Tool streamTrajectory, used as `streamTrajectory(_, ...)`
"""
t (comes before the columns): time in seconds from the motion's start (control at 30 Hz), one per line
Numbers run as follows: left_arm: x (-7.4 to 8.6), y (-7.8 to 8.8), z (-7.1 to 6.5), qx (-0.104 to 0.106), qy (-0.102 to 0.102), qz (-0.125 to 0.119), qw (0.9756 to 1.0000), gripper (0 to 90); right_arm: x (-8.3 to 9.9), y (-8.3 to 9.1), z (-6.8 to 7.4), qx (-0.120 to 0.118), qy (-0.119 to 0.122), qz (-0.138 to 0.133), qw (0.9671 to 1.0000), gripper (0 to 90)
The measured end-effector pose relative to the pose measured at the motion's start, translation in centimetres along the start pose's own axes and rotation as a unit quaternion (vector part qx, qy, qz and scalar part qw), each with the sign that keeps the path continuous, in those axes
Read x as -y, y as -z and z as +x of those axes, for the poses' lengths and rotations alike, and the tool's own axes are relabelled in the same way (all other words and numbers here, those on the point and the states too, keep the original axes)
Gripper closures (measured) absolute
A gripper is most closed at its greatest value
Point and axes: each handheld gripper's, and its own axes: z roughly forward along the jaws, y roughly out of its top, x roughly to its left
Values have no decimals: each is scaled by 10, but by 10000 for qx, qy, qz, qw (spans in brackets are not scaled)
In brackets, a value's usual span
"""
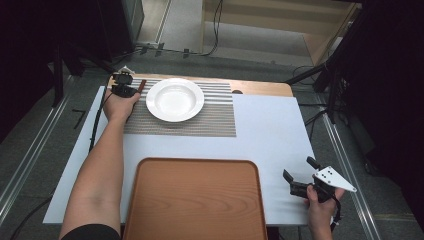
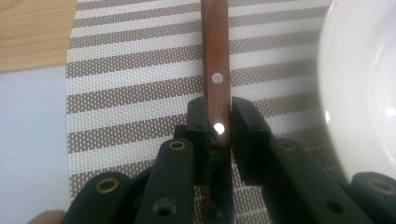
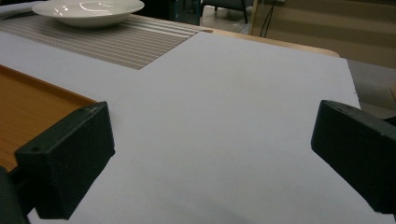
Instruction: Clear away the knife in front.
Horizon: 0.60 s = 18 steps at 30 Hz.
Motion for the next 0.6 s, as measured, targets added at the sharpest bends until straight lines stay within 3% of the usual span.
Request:
streamTrajectory(0.37,3,25,1,164,-144,-188,9996,765,0,0,1,4,8,26,10000,0)
streamTrajectory(0.47,4,35,1,344,-40,-288,9990,765,0,0,1,10,12,15,10000,0)
streamTrajectory(0.6,7,47,-2,386,-65,-354,9986,765,0,0,1,15,15,11,10000,0)
